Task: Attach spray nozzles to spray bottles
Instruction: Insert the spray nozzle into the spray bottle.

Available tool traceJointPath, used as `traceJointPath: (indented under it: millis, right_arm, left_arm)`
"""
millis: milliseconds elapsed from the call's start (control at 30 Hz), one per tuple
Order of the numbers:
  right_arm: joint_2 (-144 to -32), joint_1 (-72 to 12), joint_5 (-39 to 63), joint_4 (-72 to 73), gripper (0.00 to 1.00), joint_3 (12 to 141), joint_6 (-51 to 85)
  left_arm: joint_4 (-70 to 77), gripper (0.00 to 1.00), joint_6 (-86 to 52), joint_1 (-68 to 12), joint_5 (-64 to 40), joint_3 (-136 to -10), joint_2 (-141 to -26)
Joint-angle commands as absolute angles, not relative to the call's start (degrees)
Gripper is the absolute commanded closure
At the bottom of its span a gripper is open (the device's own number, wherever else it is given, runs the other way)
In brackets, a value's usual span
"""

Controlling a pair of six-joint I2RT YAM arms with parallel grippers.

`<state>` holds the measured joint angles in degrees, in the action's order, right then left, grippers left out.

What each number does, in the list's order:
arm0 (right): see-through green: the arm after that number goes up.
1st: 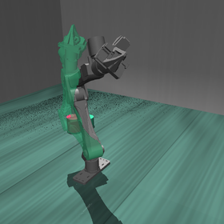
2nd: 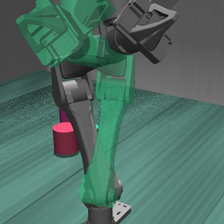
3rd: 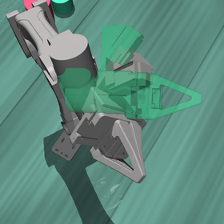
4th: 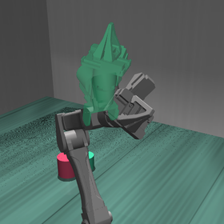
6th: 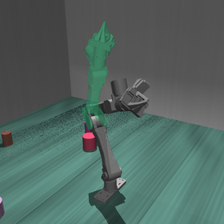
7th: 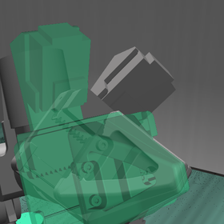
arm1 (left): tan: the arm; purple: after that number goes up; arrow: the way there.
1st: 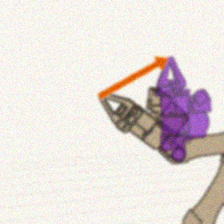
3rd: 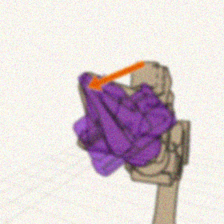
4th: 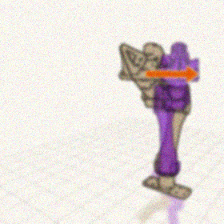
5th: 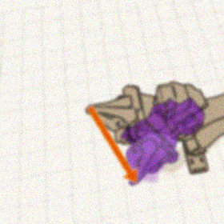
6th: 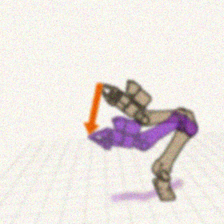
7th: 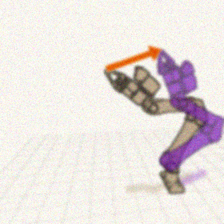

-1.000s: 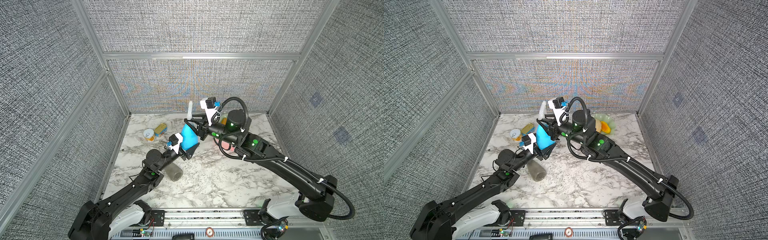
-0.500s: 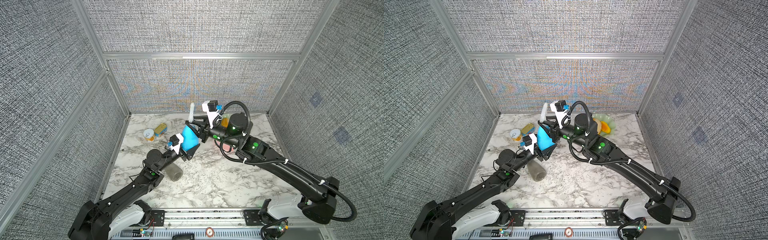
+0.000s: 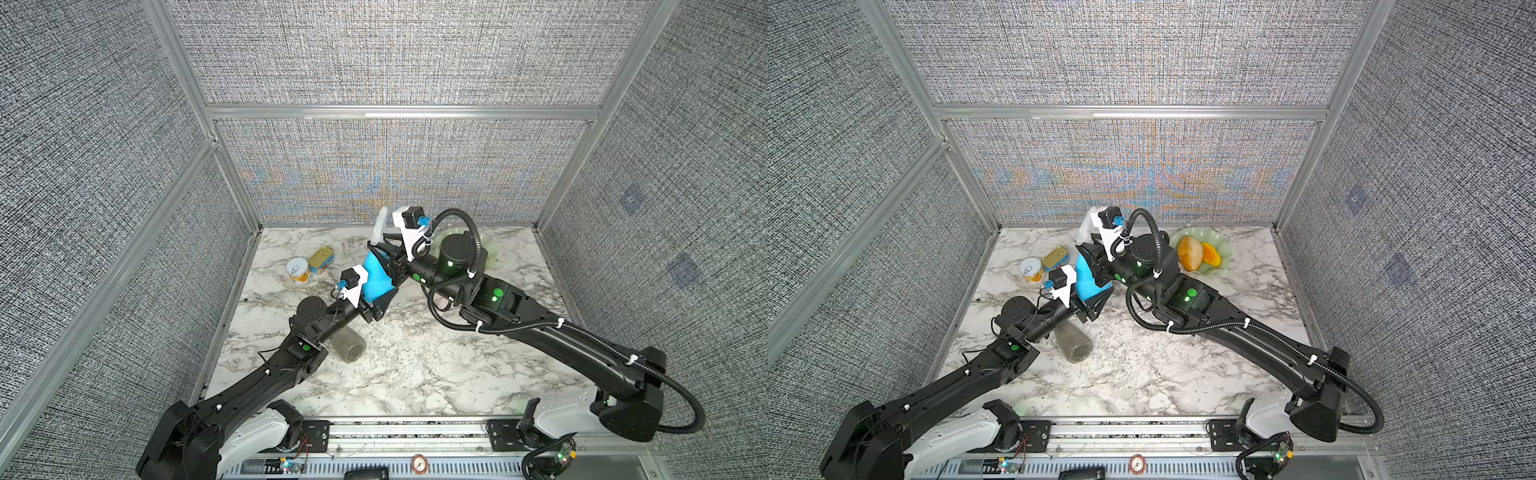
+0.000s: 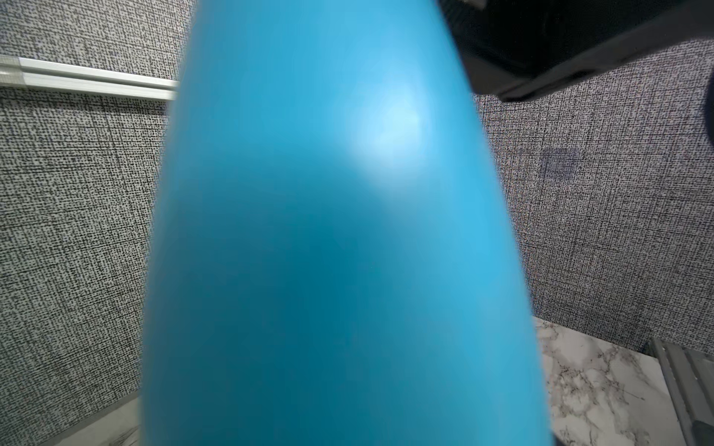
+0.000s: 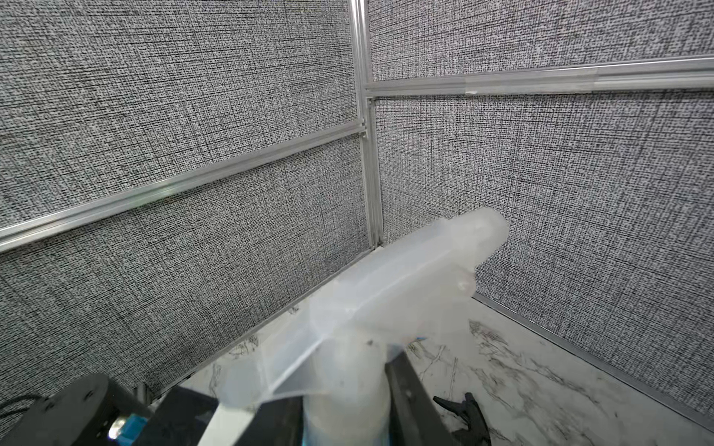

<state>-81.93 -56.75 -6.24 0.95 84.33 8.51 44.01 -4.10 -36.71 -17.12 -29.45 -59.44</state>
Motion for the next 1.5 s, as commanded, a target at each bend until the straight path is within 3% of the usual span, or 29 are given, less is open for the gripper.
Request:
traceJointPath:
  millis: [0, 267, 400, 733, 1100, 1467]
  right_arm:
    - [-83.74, -58.57, -12.85, -9.34, 0.69, 84.19, 10.63]
    - [-88.96, -63.71, -31.64, -15.18, 0.69, 89.66, 16.63]
    - [-90.49, -66.1, -36.26, -15.54, 0.68, 91.93, 15.62]
    - [-90.87, -69.67, -37.27, -12.87, 0.59, 95.86, 10.65]
    - [-89.37, -71.86, -35.83, -10.32, 0.58, 95.35, 7.31]
    - [-85.04, -74.01, -31.54, -14.17, 0.48, 92.37, 7.91]
  left_arm:
    - [52.9, 0.25, -4.13, -36.65, -15.29, -29.79, -58.73]
    - [53.11, 0.27, -3.43, -36.65, -12.51, -29.6, -58.52]
    - [52.74, 0.27, -2.77, -36.65, -11.69, -29.84, -58.71]
    - [52.56, 0.27, -2.29, -36.67, -13.34, -29.94, -58.89]
    - [52.99, 0.27, -1.43, -36.65, -13.89, -29.62, -58.18]
    - [55.68, 0.27, -2.2, -36.58, -14.28, -28.73, -58.4]
